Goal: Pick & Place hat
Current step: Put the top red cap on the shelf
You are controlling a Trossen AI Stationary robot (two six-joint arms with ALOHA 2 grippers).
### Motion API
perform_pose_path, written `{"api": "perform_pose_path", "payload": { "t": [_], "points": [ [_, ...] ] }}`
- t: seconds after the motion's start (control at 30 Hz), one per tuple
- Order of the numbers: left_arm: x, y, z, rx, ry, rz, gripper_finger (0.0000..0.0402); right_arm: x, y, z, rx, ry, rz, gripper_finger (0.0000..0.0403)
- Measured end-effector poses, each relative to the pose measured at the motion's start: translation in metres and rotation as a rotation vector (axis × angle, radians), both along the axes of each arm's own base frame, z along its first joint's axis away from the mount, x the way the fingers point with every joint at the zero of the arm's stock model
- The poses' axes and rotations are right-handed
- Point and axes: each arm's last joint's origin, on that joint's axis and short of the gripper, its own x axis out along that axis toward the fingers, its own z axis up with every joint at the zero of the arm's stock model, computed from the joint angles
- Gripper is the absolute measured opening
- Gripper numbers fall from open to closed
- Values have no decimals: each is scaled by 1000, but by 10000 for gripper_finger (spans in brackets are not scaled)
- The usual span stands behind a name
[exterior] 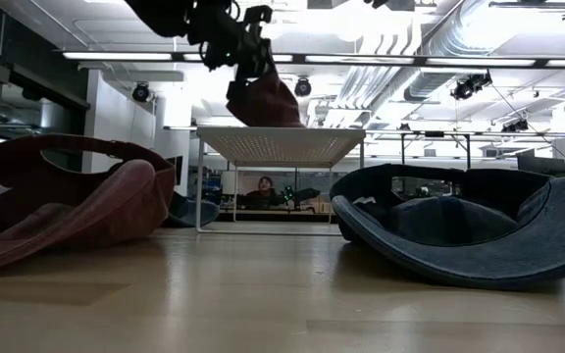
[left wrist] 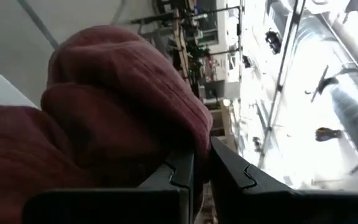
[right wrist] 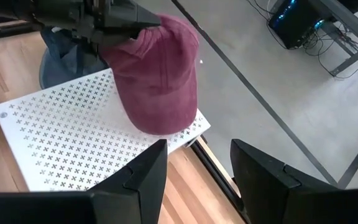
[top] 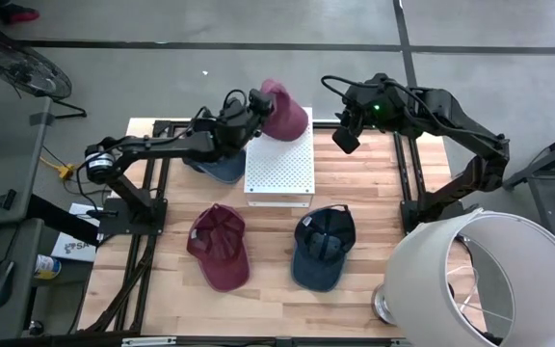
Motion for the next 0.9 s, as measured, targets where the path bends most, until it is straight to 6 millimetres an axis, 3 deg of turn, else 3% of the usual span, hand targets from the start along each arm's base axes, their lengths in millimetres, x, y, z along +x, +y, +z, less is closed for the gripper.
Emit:
{"api": "perform_pose_path", "payload": {
  "t": [0.6,0.9],
  "points": [
    [13,-8,-24,-55,63,56,23,0,0,0,-17,27,26,169],
    [17,-9,-34,-53,61,200,23,0,0,0,-19,29,27,170]
  ]
}}
